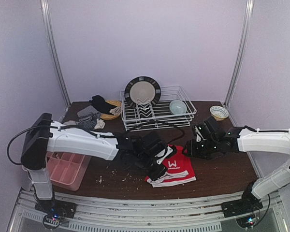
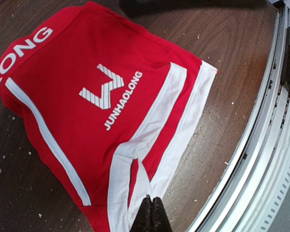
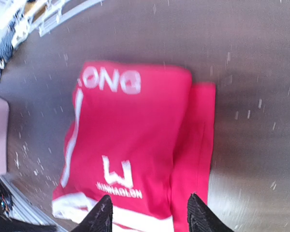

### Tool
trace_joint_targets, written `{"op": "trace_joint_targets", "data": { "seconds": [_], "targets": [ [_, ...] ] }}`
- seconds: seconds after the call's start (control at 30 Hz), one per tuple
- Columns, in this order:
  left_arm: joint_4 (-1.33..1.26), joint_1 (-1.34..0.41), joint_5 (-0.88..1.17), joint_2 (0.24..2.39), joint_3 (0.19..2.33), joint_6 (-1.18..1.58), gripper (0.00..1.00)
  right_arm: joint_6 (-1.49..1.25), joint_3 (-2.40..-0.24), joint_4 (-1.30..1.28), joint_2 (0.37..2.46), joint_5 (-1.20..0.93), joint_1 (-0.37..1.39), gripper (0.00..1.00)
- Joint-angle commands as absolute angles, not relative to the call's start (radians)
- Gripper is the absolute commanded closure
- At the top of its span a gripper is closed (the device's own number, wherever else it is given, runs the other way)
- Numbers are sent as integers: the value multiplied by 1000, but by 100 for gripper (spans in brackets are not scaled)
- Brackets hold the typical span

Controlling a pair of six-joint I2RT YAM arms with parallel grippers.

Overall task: Roll the underwear
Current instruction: Smooth out the underwear at the center of the board.

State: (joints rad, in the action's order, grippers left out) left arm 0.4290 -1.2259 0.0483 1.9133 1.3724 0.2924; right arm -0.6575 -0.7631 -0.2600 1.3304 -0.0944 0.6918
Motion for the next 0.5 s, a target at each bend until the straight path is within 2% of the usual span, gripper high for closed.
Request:
{"op": "trace_joint_targets", "data": {
  "seconds": [0.0,0.17,0.47],
  "targets": [
    [378,-1232,3,1854,1329,327,100,-718,-675,-298,1304,-111,750,50],
    [376,-1232,-4,1842,1301,349,100,-763,-599,-252,1286,-118,797,51],
    [359,-1232,-4,1820,1256,372,100,-793,-568,-188,1322,-151,836,62]
  ]
}}
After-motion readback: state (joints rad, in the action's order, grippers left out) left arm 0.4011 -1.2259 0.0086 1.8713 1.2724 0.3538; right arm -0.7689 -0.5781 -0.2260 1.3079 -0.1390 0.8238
